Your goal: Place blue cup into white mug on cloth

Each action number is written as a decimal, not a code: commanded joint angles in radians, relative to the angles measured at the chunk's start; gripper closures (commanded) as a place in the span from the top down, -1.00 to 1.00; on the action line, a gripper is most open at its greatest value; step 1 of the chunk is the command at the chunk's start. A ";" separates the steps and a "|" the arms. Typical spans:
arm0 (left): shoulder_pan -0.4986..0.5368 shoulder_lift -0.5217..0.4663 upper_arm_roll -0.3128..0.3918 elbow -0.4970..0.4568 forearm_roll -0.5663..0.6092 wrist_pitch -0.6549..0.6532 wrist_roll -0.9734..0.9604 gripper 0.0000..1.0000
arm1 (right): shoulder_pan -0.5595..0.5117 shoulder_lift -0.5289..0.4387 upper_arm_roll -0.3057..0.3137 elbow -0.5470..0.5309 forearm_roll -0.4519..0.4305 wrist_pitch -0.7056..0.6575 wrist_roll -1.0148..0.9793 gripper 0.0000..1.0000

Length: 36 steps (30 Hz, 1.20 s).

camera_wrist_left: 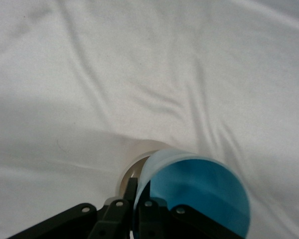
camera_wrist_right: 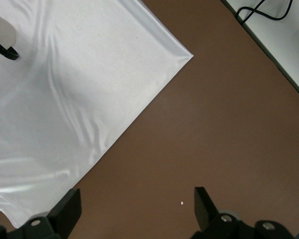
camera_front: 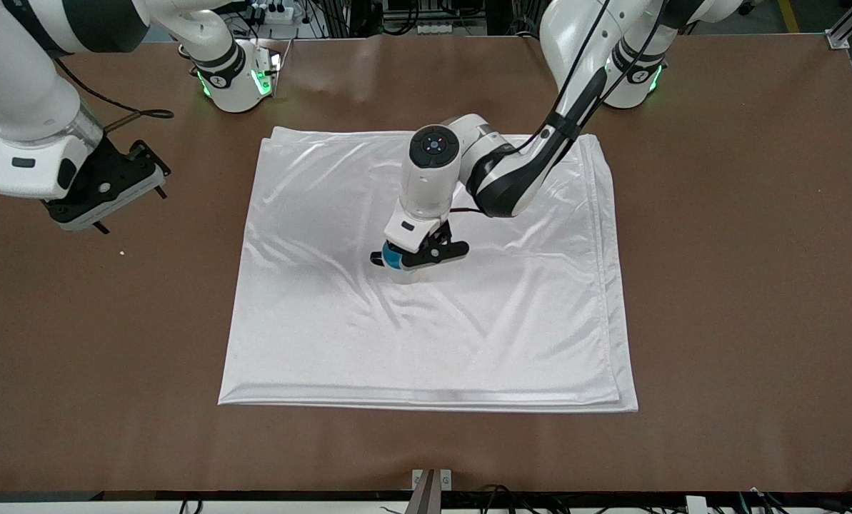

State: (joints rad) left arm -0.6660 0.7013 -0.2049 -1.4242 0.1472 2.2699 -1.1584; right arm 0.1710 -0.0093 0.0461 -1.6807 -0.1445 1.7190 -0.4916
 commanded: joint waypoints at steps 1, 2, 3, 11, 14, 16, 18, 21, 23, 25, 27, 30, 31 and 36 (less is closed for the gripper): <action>-0.018 0.024 0.005 0.027 0.035 0.003 -0.021 -1.00 | -0.051 0.015 0.009 0.070 0.019 -0.053 0.050 1.00; -0.020 0.026 0.005 0.027 0.035 0.003 -0.021 -1.00 | -0.054 0.015 0.009 0.075 0.019 -0.061 0.057 1.00; -0.020 0.026 0.005 0.025 0.035 0.003 -0.021 -1.00 | -0.057 0.015 0.008 0.082 0.019 -0.068 0.068 1.00; -0.023 0.026 0.005 0.022 0.037 0.003 -0.021 -1.00 | -0.090 0.017 0.008 0.104 0.036 -0.091 0.246 1.00; -0.023 0.026 0.005 0.022 0.037 0.003 -0.014 -0.25 | -0.093 0.017 0.008 0.104 0.040 -0.105 0.324 1.00; -0.021 0.026 0.005 0.022 0.037 0.003 -0.007 0.99 | -0.097 0.017 0.008 0.104 0.042 -0.110 0.364 1.00; -0.021 0.026 0.005 0.022 0.038 0.003 -0.009 1.00 | -0.097 0.017 0.008 0.104 0.042 -0.111 0.405 1.00; -0.023 0.024 0.005 0.022 0.040 0.003 -0.009 1.00 | -0.097 0.017 0.009 0.099 0.042 -0.111 0.479 1.00; -0.020 0.018 0.005 0.022 0.040 0.000 -0.006 1.00 | -0.099 0.017 0.008 0.099 0.060 -0.110 0.507 1.00; -0.017 0.012 0.012 0.024 0.040 -0.004 0.002 1.00 | -0.117 0.017 0.006 0.098 0.095 -0.108 0.516 1.00; -0.015 -0.003 0.021 0.024 0.043 -0.007 0.002 1.00 | -0.143 0.017 0.006 0.093 0.126 -0.111 0.521 1.00; -0.012 -0.028 0.035 0.024 0.071 -0.024 0.006 1.00 | -0.156 0.017 0.006 0.087 0.132 -0.111 0.548 1.00; -0.010 -0.039 0.038 0.024 0.080 -0.038 0.012 1.00 | -0.157 0.017 0.006 0.087 0.132 -0.111 0.551 1.00; -0.007 -0.106 0.085 0.024 0.098 -0.122 0.078 1.00 | -0.188 0.032 0.008 0.107 0.141 -0.111 0.585 1.00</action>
State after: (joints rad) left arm -0.6736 0.6785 -0.1628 -1.3888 0.2130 2.2313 -1.1370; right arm 0.0187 0.0033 0.0425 -1.6067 -0.0333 1.6221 0.0414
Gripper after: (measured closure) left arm 0.000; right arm 0.000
